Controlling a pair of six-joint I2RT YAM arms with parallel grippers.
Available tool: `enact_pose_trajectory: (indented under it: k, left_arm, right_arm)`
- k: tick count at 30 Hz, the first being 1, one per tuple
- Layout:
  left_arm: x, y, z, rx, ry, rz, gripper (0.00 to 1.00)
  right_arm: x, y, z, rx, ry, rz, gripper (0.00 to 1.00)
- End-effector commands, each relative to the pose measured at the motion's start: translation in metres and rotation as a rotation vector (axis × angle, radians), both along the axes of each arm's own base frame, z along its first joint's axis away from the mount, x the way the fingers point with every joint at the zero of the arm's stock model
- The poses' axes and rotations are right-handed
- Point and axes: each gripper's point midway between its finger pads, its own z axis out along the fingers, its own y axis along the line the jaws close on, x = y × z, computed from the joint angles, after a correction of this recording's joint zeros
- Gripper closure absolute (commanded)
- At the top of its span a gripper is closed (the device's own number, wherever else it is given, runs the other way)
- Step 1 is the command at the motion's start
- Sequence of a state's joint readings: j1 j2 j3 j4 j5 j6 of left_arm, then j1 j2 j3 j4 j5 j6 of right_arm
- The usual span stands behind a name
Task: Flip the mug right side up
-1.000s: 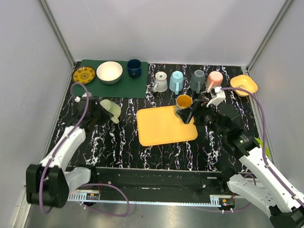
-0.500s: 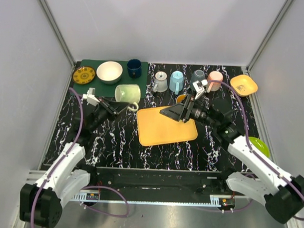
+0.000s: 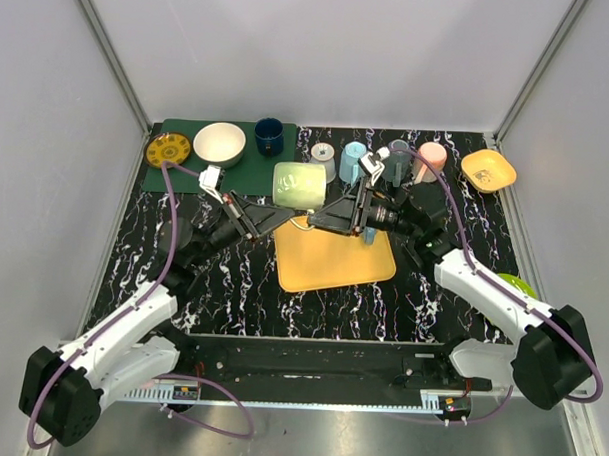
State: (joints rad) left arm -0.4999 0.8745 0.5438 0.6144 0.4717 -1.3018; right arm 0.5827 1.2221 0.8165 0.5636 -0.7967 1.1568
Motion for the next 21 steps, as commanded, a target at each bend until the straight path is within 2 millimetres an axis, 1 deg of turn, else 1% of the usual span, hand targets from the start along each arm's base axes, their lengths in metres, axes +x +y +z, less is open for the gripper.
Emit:
enact_pose_trajectory:
  k: [1,3,6,10,11,13,16,21]
  left_arm:
    - [-0.022,0.006,0.069,-0.134,-0.222,-0.018,1.0]
    - [-0.022,0.004,0.068,-0.133,-0.219,-0.019,1.0]
    - [-0.023,-0.002,0.064,-0.129,-0.209,-0.032,1.0]
    - [-0.025,-0.006,0.061,-0.129,-0.201,-0.043,1.0]
    - [-0.025,-0.008,0.061,-0.131,-0.198,-0.046,1.0]
    - [-0.027,-0.01,0.059,-0.126,-0.196,-0.053,1.0]
    - [-0.028,-0.012,0.057,-0.122,-0.194,-0.056,1.0]
    - [-0.029,-0.016,0.055,-0.119,-0.189,-0.066,1.0]
  right_arm:
    - [-0.01,-0.002,0.034,0.036,-0.115,0.03,0.15]
    - [-0.01,0.0,0.035,0.038,-0.118,0.036,0.16]
    - [-0.008,0.002,0.035,0.041,-0.119,0.038,0.22]
    - [-0.008,0.009,0.034,0.039,-0.114,0.069,0.35]
    - [-0.009,0.01,0.033,0.037,-0.114,0.077,0.42]
    - [-0.009,0.012,0.033,0.036,-0.113,0.083,0.45]
    - [-0.009,0.014,0.033,0.034,-0.113,0.095,0.46]
    - [-0.011,0.018,0.035,0.044,-0.119,0.114,0.54]
